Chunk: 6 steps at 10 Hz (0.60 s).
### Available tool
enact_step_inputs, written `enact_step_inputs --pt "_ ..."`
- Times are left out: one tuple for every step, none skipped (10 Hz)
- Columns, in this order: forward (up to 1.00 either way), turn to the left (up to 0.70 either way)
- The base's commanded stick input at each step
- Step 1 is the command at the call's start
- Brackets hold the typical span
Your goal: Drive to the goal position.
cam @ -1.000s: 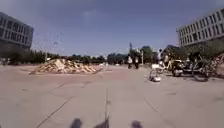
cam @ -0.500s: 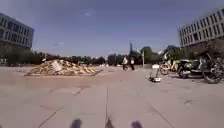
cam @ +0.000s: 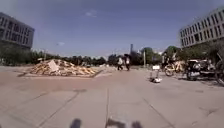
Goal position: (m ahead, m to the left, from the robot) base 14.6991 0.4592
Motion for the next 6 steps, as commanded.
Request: enact_step_inputs --pt "1.0 0.17" --pt "1.0 0.0" --pt "1.0 0.0" --pt "1.0 0.0" --pt "1.0 0.0" --pt "1.0 0.0"
